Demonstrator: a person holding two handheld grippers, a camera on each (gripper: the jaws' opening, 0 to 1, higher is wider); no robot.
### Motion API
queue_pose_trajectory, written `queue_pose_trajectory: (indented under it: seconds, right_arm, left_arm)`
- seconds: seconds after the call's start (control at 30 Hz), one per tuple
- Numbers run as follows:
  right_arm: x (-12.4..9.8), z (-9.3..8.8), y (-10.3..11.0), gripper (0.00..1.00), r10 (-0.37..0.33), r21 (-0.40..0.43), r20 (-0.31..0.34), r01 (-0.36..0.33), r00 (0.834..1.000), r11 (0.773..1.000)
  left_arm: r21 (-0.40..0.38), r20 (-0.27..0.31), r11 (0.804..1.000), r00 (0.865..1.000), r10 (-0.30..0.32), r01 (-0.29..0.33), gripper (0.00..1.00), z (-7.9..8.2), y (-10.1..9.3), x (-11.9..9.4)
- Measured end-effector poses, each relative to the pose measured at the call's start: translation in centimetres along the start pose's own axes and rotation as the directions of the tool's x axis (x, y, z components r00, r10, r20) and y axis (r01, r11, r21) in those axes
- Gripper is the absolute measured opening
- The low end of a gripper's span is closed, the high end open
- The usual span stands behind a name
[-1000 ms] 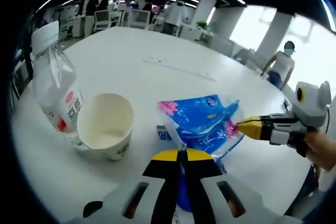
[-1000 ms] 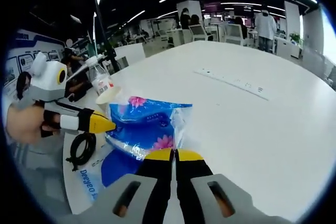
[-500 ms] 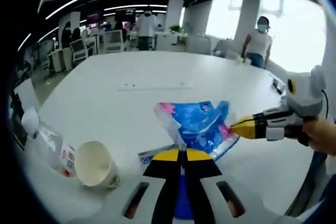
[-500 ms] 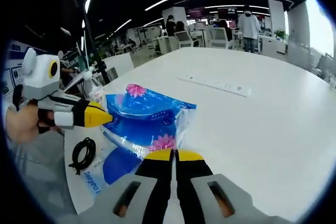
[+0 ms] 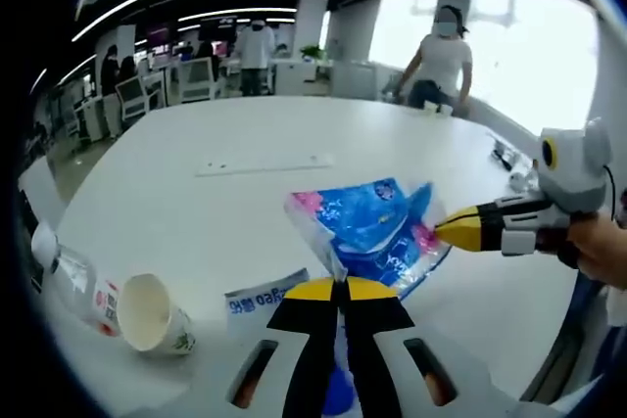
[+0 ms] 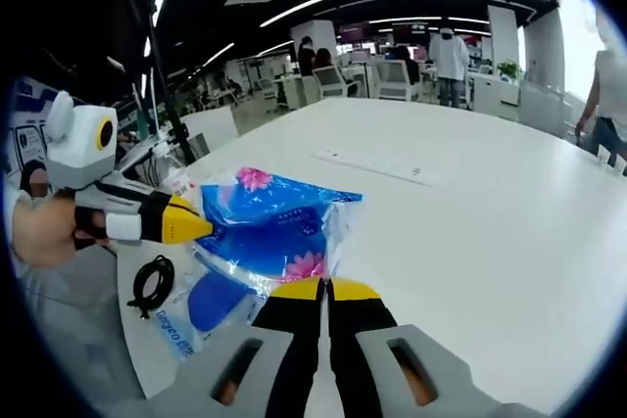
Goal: Arrange the tabletop items into an orderly group along one side of the table until the central work area is clear of visible clutter.
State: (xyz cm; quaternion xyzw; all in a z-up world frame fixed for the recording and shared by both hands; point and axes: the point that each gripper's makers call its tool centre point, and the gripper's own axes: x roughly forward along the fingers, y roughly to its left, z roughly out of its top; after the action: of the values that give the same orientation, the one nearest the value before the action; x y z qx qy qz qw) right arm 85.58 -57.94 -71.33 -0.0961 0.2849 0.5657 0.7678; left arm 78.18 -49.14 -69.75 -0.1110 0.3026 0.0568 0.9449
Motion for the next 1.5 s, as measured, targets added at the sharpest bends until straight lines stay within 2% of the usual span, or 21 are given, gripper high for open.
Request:
queue_pose_trajectory:
  seconds: [0.53, 0.73, 1.07, 1.23, 1.5]
  right_arm:
    - [-3.7, -1.3, -1.7, 0.0, -0.051, 0.03, 0.03, 0.05, 0.998, 0.998]
    - [-5.2, -2.3, -2.6, 0.0, -0.065, 0.039, 0.027, 0.064, 0.998, 0.997]
    - [-7.7, -2.3, -4.4, 0.0, -0.099, 0.042, 0.034, 0.098, 0.994, 0.994]
    - [-8.8, -2.7, -5.2, 0.0, -0.121, 0.052, 0.036, 0.119, 0.992, 0.992]
    - [-10.2, -3.1, -6.2, 0.0, -0.14, 0.083, 0.039, 0.137, 0.989, 0.987]
  left_arm:
    - [0.034, -0.019, 0.998, 0.999, -0.043, 0.044, 0.0, 0.2, -3.5, 0.5]
    - [0.042, -0.026, 0.997, 0.997, -0.069, 0.07, 0.0, -0.1, -5.9, 0.4]
    - [0.016, -0.03, 0.994, 0.994, -0.107, 0.107, 0.0, -0.3, -8.1, 1.4]
    - [0.08, -0.037, 0.989, 0.992, -0.118, 0.121, 0.0, 0.2, -9.7, 2.0]
    - [0.072, -0.043, 0.988, 0.99, -0.135, 0.138, 0.0, 0.4, -11.2, 2.9]
